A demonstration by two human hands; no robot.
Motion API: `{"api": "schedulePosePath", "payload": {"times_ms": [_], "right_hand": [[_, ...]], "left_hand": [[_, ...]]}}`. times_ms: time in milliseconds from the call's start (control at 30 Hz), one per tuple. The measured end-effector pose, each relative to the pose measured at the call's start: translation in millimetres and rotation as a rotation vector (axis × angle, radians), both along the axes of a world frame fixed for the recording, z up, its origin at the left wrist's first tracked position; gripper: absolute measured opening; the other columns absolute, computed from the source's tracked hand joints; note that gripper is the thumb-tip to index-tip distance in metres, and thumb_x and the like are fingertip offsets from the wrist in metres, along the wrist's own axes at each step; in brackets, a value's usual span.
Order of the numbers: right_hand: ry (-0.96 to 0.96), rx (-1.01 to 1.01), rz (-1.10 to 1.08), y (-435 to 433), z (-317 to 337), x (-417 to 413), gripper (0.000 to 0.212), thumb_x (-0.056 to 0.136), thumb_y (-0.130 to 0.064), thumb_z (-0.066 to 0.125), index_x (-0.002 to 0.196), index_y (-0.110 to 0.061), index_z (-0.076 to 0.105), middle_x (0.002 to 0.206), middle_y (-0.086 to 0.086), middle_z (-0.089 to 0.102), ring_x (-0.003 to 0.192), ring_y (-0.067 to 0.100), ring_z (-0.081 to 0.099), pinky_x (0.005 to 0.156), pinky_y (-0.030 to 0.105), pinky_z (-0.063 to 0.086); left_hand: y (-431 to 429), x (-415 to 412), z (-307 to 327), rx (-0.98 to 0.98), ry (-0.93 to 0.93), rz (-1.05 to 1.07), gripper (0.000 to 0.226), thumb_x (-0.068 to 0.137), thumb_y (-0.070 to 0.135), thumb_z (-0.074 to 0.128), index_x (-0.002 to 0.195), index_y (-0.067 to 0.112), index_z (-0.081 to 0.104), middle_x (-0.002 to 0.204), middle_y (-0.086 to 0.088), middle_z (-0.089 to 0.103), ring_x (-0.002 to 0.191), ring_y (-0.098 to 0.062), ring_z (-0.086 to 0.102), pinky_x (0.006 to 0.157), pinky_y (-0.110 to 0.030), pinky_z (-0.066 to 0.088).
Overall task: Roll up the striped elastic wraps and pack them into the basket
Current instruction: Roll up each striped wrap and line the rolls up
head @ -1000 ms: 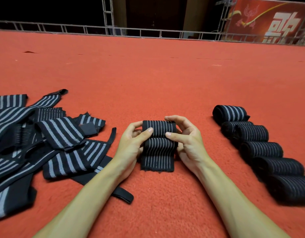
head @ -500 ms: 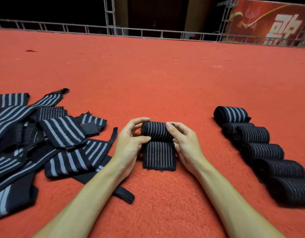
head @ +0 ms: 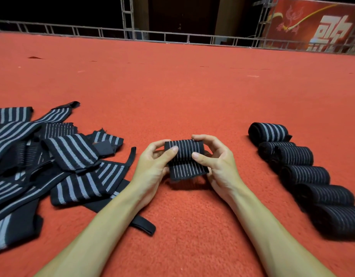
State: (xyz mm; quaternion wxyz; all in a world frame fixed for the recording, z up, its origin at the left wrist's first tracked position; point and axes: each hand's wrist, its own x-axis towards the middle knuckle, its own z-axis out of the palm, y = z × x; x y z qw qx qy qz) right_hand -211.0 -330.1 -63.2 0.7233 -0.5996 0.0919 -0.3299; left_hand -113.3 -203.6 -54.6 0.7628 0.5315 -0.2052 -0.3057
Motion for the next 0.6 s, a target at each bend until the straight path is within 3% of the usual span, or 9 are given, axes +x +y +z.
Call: {"api": "schedulePosePath", "payload": {"times_ms": [133, 233, 267, 367, 500, 600], "right_hand": [[0.01, -0.002, 0.008, -0.7, -2.8, 2.6, 0.042, 0.075, 0.009, 0.068, 0.112, -0.012, 0.065, 0.105, -0.004, 0.069, 0.09, 0.016, 0.061, 0.075, 0.03, 0.054], [0.102, -0.018, -0.083, -2.6, -6.4, 7.5, 0.029, 0.079, -0.024, 0.07, 0.108, -0.018, 0.07, 0.105, 0.002, 0.068, 0.094, 0.018, 0.063, 0.083, 0.039, 0.052], [0.138, -0.017, -0.102, -1.7, -6.6, 8.9, 0.03, 0.079, -0.034, 0.067, 0.105, -0.02, 0.071, 0.102, 0.002, 0.069, 0.092, 0.02, 0.062, 0.079, 0.042, 0.051], [0.205, -0.065, -0.12, 0.5, -5.0, 9.8, 0.03, 0.08, -0.046, 0.062, 0.097, -0.024, 0.072, 0.089, 0.0, 0.067, 0.078, 0.023, 0.058, 0.06, 0.033, 0.049], [0.146, -0.047, -0.145, -4.5, -2.4, 5.8, 0.025, 0.076, -0.037, 0.071, 0.095, -0.02, 0.073, 0.094, 0.004, 0.069, 0.087, 0.022, 0.062, 0.08, 0.048, 0.05], [0.1, -0.028, -0.171, -9.0, -0.5, 2.6, 0.029, 0.072, -0.03, 0.075, 0.098, -0.018, 0.072, 0.096, 0.002, 0.07, 0.093, 0.02, 0.064, 0.09, 0.048, 0.049]], "left_hand": [[0.1, 2.5, -0.9, -0.006, -0.019, 0.065, 0.036, 0.08, -0.003, 0.068, 0.109, 0.016, 0.062, 0.107, -0.013, 0.066, 0.084, -0.018, 0.067, 0.077, -0.032, 0.054], [0.2, 4.7, -2.4, -0.02, -0.064, 0.089, 0.043, 0.075, -0.009, 0.07, 0.106, 0.02, 0.065, 0.105, -0.009, 0.067, 0.089, -0.021, 0.065, 0.085, -0.039, 0.053], [0.4, 5.0, -2.8, -0.028, -0.076, 0.085, 0.046, 0.074, -0.01, 0.071, 0.107, 0.021, 0.065, 0.105, -0.008, 0.067, 0.09, -0.021, 0.064, 0.087, -0.04, 0.052], [1.8, 6.0, -2.9, -0.056, -0.096, 0.057, 0.052, 0.069, -0.01, 0.074, 0.111, 0.02, 0.064, 0.109, -0.007, 0.068, 0.087, -0.019, 0.065, 0.086, -0.037, 0.054], [3.4, 4.9, -2.3, -0.047, -0.111, 0.027, 0.053, 0.068, -0.004, 0.076, 0.114, 0.019, 0.065, 0.113, -0.008, 0.068, 0.094, -0.023, 0.068, 0.08, -0.032, 0.056], [2.3, 1.7, -0.7, -0.053, -0.107, 0.007, 0.048, 0.07, 0.004, 0.075, 0.115, 0.017, 0.065, 0.11, -0.006, 0.069, 0.094, -0.013, 0.069, 0.083, -0.031, 0.057]]}}
